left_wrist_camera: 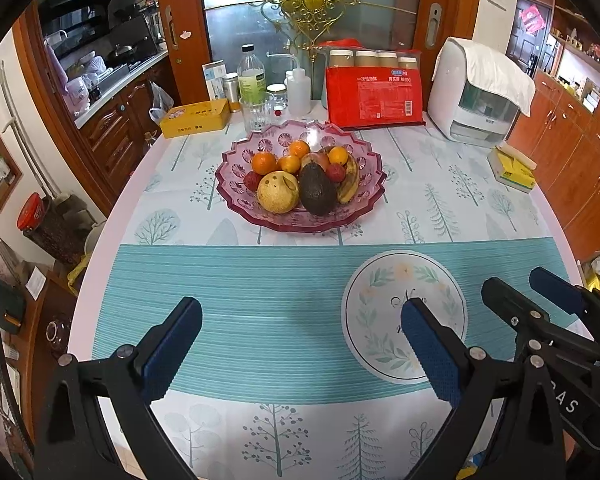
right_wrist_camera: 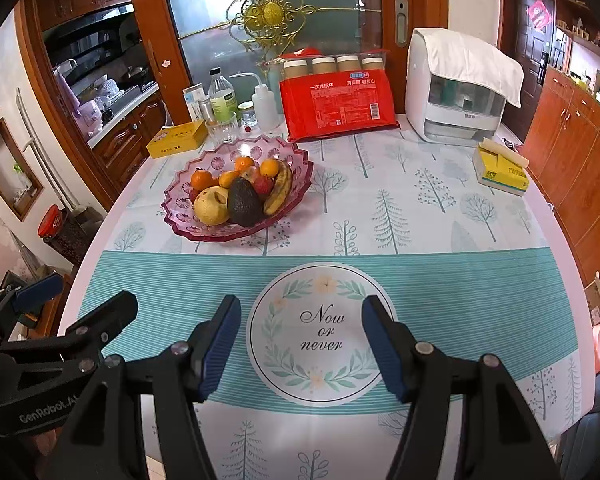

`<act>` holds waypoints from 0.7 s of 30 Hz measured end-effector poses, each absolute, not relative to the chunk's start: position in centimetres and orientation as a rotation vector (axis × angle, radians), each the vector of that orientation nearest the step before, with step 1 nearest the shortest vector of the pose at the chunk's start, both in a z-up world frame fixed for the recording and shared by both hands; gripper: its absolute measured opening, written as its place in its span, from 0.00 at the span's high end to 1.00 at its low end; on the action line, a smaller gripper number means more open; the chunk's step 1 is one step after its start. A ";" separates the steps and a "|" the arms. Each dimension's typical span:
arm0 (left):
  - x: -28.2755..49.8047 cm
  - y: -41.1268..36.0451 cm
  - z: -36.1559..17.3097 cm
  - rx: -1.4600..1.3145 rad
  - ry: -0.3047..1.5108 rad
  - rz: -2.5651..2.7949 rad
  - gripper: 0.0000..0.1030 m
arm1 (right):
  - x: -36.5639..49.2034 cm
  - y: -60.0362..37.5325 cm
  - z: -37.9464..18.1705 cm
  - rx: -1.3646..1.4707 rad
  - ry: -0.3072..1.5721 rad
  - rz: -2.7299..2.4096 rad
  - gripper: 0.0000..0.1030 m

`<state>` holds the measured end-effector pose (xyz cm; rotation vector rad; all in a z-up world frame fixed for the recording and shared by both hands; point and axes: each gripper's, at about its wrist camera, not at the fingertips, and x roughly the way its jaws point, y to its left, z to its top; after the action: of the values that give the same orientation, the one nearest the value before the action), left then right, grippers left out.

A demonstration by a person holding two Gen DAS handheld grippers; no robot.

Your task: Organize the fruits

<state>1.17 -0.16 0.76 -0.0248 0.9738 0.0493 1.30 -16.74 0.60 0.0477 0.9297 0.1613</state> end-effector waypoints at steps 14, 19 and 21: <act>1.2 0.0 0.5 -0.025 0.982 0.049 0.04 | 1.1 -16.7 0.0 0.050 0.937 0.162 0.38; 1.2 0.0 0.4 -0.025 0.985 0.048 0.04 | 1.1 -16.7 -0.1 0.051 0.940 0.162 0.38; 1.1 0.0 0.2 -0.026 0.990 0.048 0.04 | 1.1 -16.7 -0.2 0.051 0.941 0.161 0.38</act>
<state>1.15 0.03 0.19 -0.0259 0.9902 0.0485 1.14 -16.73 -0.17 0.0506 0.9408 0.1614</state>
